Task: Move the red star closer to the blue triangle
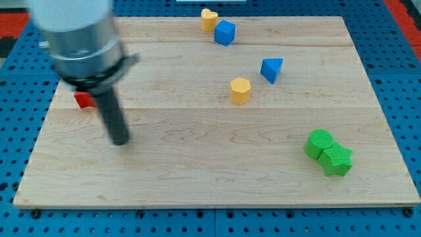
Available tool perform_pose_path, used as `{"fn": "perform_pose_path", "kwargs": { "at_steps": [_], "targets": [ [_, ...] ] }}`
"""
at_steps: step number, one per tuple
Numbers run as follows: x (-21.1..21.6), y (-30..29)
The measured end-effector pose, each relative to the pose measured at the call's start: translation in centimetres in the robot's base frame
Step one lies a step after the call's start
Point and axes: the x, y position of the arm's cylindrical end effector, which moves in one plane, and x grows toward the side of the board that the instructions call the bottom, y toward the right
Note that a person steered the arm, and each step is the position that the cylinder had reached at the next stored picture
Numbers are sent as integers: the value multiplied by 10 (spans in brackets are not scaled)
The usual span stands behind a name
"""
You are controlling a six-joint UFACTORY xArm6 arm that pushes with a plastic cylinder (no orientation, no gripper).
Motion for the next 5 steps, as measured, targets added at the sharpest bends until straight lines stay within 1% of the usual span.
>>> {"fn": "perform_pose_path", "kwargs": {
  "at_steps": [1, 2, 3, 4, 5],
  "targets": [
    [-19, -105],
    [-45, -102],
    [-60, 3],
    [-50, -13],
    [-29, -38]
  ]
}}
